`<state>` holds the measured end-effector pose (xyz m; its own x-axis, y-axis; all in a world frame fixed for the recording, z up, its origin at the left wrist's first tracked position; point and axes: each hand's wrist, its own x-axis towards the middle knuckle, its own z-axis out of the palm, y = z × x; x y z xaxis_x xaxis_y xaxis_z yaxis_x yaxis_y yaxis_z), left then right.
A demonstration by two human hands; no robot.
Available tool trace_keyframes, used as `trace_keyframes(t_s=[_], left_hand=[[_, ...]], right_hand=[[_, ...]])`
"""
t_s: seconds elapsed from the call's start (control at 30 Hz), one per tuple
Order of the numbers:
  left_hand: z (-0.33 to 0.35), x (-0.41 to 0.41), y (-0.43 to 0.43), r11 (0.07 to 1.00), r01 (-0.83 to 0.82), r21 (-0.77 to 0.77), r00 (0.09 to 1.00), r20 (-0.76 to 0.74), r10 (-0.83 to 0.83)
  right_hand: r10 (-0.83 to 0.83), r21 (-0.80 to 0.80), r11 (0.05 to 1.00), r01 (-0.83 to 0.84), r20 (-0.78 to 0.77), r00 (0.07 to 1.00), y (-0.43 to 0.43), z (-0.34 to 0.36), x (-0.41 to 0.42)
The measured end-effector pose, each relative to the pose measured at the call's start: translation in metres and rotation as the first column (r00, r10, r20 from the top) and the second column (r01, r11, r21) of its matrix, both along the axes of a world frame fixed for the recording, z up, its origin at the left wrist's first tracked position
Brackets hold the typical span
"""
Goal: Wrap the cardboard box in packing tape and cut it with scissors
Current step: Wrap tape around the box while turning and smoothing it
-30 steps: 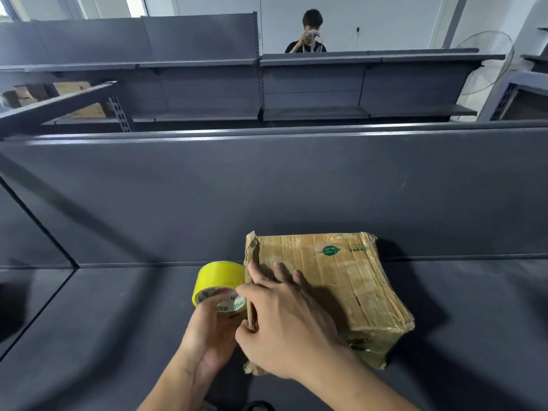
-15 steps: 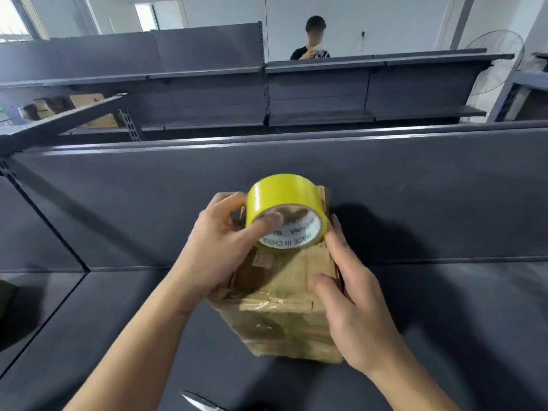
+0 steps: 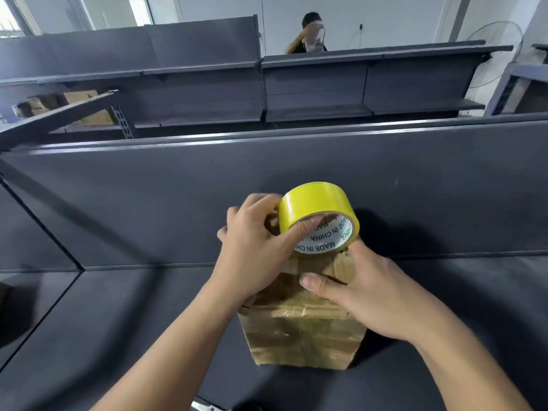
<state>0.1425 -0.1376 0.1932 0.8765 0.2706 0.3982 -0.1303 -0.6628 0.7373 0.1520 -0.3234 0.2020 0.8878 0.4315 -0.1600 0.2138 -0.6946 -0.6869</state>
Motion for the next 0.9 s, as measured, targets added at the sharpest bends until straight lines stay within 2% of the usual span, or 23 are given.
trace_keyframes(t_s=[0.1,0.2,0.37,0.5,0.6,0.73,0.9], left_hand=[[0.000,0.005,0.002,0.989,0.141,-0.031,0.988,0.067,-0.139],[0.001,0.010,0.003,0.977,0.212,0.009,0.971,0.113,-0.211],[0.014,0.024,0.007,0.946,0.325,-0.018,0.934,0.163,-0.318],[0.032,0.027,0.019,0.941,0.337,0.003,0.911,0.250,-0.327],[0.044,0.021,0.041,0.935,0.320,0.151,0.916,0.203,-0.347],[0.055,0.010,0.061,0.870,0.296,0.394,0.919,0.131,-0.373],[0.067,0.001,0.067,0.786,0.310,0.535,0.915,0.057,-0.399]], right_hand=[[-0.005,-0.188,0.982,0.018,0.074,0.997,0.003,0.000,-0.001],[-0.016,-0.303,0.951,0.055,0.128,0.992,0.004,0.000,-0.002],[0.025,-0.365,0.930,0.040,0.171,0.985,0.004,-0.001,-0.004],[0.027,-0.393,0.919,0.040,0.162,0.986,0.003,0.000,-0.005],[0.032,-0.397,0.917,0.040,0.172,0.984,0.003,-0.001,-0.006],[0.051,-0.410,0.912,0.023,0.169,0.984,0.002,-0.003,-0.005],[0.083,-0.456,0.890,0.003,0.168,0.982,0.002,-0.001,-0.006]])
